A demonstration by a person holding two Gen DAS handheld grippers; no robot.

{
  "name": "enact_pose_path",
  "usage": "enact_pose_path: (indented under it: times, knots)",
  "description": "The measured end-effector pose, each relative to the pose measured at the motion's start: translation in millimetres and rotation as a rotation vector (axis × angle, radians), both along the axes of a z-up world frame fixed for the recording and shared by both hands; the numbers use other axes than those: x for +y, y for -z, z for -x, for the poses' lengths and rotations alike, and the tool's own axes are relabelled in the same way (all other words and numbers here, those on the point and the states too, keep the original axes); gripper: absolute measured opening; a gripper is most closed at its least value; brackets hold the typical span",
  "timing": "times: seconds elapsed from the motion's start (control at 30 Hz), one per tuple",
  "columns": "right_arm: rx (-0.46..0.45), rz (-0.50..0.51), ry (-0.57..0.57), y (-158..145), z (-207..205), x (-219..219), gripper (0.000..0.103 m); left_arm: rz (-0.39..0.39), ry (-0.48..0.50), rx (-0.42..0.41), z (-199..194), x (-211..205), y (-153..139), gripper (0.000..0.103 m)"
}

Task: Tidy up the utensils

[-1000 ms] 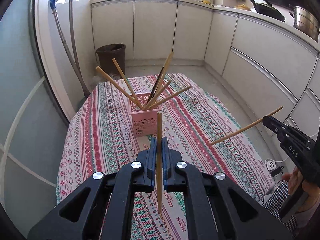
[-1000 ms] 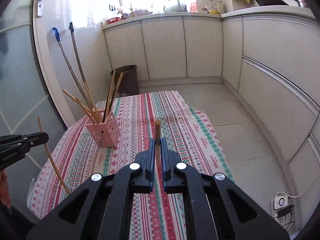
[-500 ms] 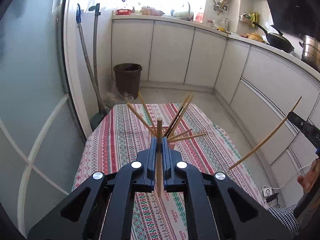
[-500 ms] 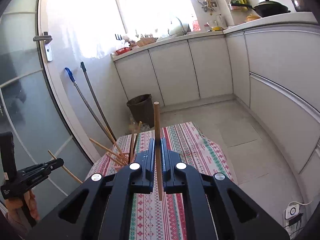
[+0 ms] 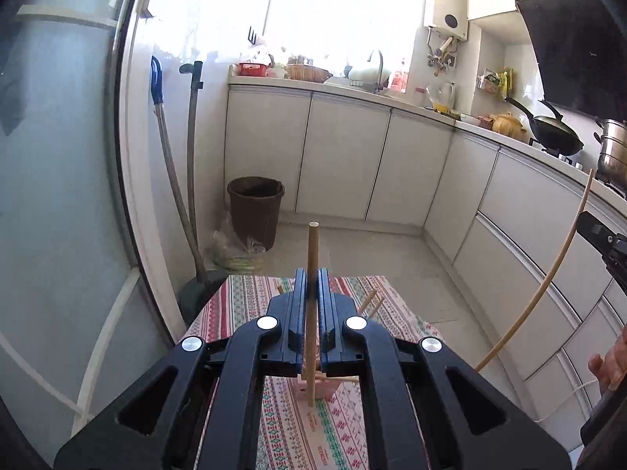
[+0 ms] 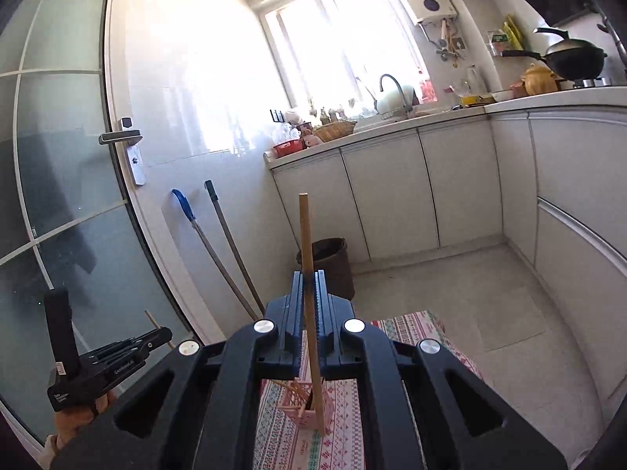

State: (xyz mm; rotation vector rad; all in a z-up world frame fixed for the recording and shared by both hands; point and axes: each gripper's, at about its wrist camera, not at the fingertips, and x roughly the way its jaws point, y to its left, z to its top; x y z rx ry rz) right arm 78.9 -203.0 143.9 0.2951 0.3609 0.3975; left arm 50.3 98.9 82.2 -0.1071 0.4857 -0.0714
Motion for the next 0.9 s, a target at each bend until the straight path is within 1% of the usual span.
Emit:
enact_pose_path:
  times: [0.13,0.27,0.3,0.33,0.4,0.47,0.57,0.7,0.77,0.8,0.83,0.87,0.9]
  knots:
    - [-0.010,-0.001,-0.027,-9,-22,14,0.005,0.014,-0.003,0.010,-31,-3,3,0.005]
    - [-0.003,-0.001,-0.043,-6,-44,24,0.005,0.040,-0.006,0.045,-61,-1,21,0.005]
    - [-0.001,0.002,-0.045,-5,-50,27,0.005,0.056,0.002,0.057,-69,-1,28,0.005]
    - [0.000,0.004,-0.047,-4,-55,30,0.005,0.075,0.009,0.077,-77,0,37,0.008]
    - [0.007,0.007,-0.049,2,-61,35,0.005,0.099,-0.019,0.139,-89,5,55,0.013]
    - [0.019,0.005,-0.056,6,-68,41,0.004,0.169,-0.023,0.149,-87,18,64,0.016]
    - [0.020,0.013,-0.056,12,-71,49,0.004,0.223,-0.053,0.111,-70,36,62,0.016]
    - [0.027,0.020,-0.053,17,-71,55,0.003,0.248,-0.076,0.023,-41,55,36,0.017]
    - [0.038,0.016,-0.031,20,-73,49,0.003,0.241,-0.096,-0.026,-24,62,21,0.020]
    - [0.051,0.015,0.004,25,-76,42,0.004,0.240,-0.107,-0.047,-16,66,15,0.025]
    - [0.073,0.021,0.044,33,-82,33,0.008,0.238,-0.116,-0.059,-9,69,11,0.034]
    - [0.114,0.036,0.080,45,-94,24,0.016,0.240,-0.122,-0.067,-4,72,7,0.037]
    - [0.184,0.058,0.098,64,-111,15,0.040,0.247,-0.128,-0.077,1,75,5,0.042]
